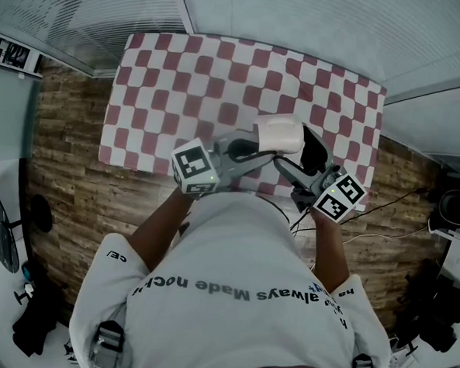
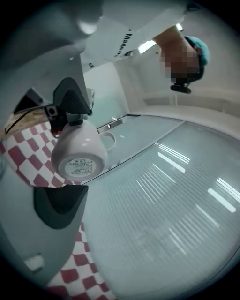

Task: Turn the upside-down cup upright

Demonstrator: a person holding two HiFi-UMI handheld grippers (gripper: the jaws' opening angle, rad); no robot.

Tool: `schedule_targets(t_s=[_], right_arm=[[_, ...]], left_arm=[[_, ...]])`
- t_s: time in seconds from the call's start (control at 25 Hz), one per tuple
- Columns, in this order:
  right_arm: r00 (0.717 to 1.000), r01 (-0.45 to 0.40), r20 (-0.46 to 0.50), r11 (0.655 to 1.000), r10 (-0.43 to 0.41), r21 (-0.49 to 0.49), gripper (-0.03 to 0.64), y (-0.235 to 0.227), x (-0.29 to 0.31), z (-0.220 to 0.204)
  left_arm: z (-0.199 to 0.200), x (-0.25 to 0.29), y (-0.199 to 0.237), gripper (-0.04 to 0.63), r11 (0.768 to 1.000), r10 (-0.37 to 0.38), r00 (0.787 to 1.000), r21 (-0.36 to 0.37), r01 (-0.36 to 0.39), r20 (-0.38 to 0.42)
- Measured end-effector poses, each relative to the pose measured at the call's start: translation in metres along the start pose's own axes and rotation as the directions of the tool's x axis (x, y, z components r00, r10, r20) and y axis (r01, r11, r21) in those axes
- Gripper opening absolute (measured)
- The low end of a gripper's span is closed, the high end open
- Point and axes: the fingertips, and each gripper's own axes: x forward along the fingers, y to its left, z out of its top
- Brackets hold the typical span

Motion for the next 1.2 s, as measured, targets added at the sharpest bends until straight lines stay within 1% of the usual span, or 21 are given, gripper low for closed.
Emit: schedule_targets(t_s=[0.08, 0.12, 0.16, 0.2, 0.24, 0.28, 0.32, 0.4, 0.44, 0.52, 0.6, 0.68, 0.72, 0.76, 0.8, 1.04, 1.2], right_arm=[[0.998, 0.018, -0.054, 0.992, -0.025, -0.128, 0.469, 0.003, -0.001, 0.001], [0.996, 0.022, -0.081, 0.981, -0.038, -0.193, 0.469, 0.004, -0.001, 0.001], [0.992, 0.022, -0.111, 0.964, -0.053, -0.265, 0.469, 0.006, -0.001, 0.0], [0.987, 0.017, -0.145, 0.939, -0.071, -0.342, 0.469, 0.007, -0.001, -0.001], [0.979, 0.009, -0.179, 0.906, -0.093, -0.423, 0.471, 0.009, 0.001, -0.002], [0.969, -0.003, -0.213, 0.864, -0.121, -0.504, 0.471, 0.011, 0.002, -0.003], [0.956, -0.017, -0.248, 0.813, -0.158, -0.582, 0.471, 0.012, 0.003, -0.005], [0.914, -0.049, -0.315, 0.703, -0.255, -0.71, 0.471, 0.013, 0.004, -0.011], [0.894, -0.064, -0.333, 0.65, -0.3, -0.757, 0.471, 0.013, 0.004, -0.013], [0.864, -0.091, -0.345, 0.559, -0.368, -0.824, 0.471, 0.012, 0.006, -0.016], [0.837, -0.101, -0.337, 0.483, -0.43, -0.87, 0.471, 0.011, 0.008, -0.016], [0.802, -0.114, -0.323, 0.403, -0.502, -0.908, 0.471, 0.007, 0.009, -0.017], [0.786, -0.123, -0.319, 0.371, -0.529, -0.921, 0.471, 0.006, 0.009, -0.018], [0.775, -0.132, -0.317, 0.352, -0.546, -0.927, 0.472, 0.006, 0.01, -0.019], [0.77, -0.135, -0.318, 0.346, -0.554, -0.929, 0.472, 0.006, 0.011, -0.02], [0.768, -0.116, -0.319, 0.369, -0.556, -0.922, 0.476, 0.004, 0.013, -0.018], [0.764, -0.128, -0.332, 0.375, -0.554, -0.918, 0.479, 0.004, 0.015, -0.019]], left_arm=[[-0.001, -0.001, -0.001, 0.025, 1.0, 0.002, 1.0, 0.006, -0.002, -0.008], [-0.001, -0.001, -0.001, 0.025, 1.0, 0.0, 1.0, 0.011, 0.0, -0.012], [-0.002, -0.001, -0.001, 0.025, 1.0, -0.002, 1.0, 0.013, 0.002, -0.015], [-0.002, -0.002, -0.001, 0.025, 1.0, -0.003, 1.0, 0.013, 0.003, -0.015], [-0.002, -0.002, -0.001, 0.025, 1.0, -0.004, 1.0, 0.012, 0.004, -0.015], [-0.003, -0.002, -0.001, 0.025, 1.0, -0.004, 1.0, 0.012, 0.004, -0.015], [-0.003, -0.003, -0.001, 0.025, 1.0, -0.004, 1.0, 0.012, 0.004, -0.017], [-0.004, -0.003, -0.001, 0.025, 1.0, -0.004, 1.0, 0.012, 0.004, -0.02], [-0.004, -0.003, -0.001, 0.025, 1.0, -0.004, 1.0, 0.011, 0.004, -0.021], [-0.004, -0.003, -0.001, 0.025, 1.0, -0.003, 1.0, 0.01, 0.003, -0.022], [-0.005, -0.003, 0.0, 0.025, 1.0, -0.001, 1.0, 0.012, 0.002, -0.023], [-0.005, -0.002, 0.0, 0.025, 1.0, -0.002, 1.0, 0.014, 0.002, -0.024], [-0.005, -0.003, 0.0, 0.025, 1.0, -0.002, 1.0, 0.014, 0.003, -0.024], [-0.006, -0.003, 0.0, 0.025, 1.0, -0.002, 1.0, 0.014, 0.002, -0.024], [-0.006, -0.003, 0.0, 0.025, 1.0, -0.002, 1.0, 0.014, 0.003, -0.022], [-0.008, -0.005, 0.0, 0.025, 1.0, -0.003, 1.0, 0.014, 0.003, -0.027], [-0.009, -0.004, -0.004, 0.025, 1.0, -0.014, 0.999, 0.024, 0.015, -0.04]])
